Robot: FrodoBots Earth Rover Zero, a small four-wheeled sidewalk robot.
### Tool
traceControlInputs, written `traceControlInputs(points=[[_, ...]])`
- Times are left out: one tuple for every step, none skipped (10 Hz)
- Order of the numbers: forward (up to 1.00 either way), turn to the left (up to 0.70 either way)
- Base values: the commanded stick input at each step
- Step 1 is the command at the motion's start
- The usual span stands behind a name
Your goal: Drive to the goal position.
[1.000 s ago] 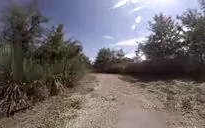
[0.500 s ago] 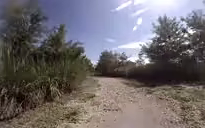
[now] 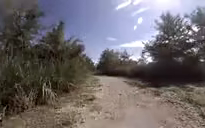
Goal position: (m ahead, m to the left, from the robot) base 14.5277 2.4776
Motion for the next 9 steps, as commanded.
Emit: traceControlInputs(points=[[0.70, 0.00], [0.70, 0.00], [0.70, 0.00], [0.70, -0.10], [0.70, -0.27], [0.70, -0.27], [0.70, -0.27], [0.70, -0.27], [0.70, 0.00]])
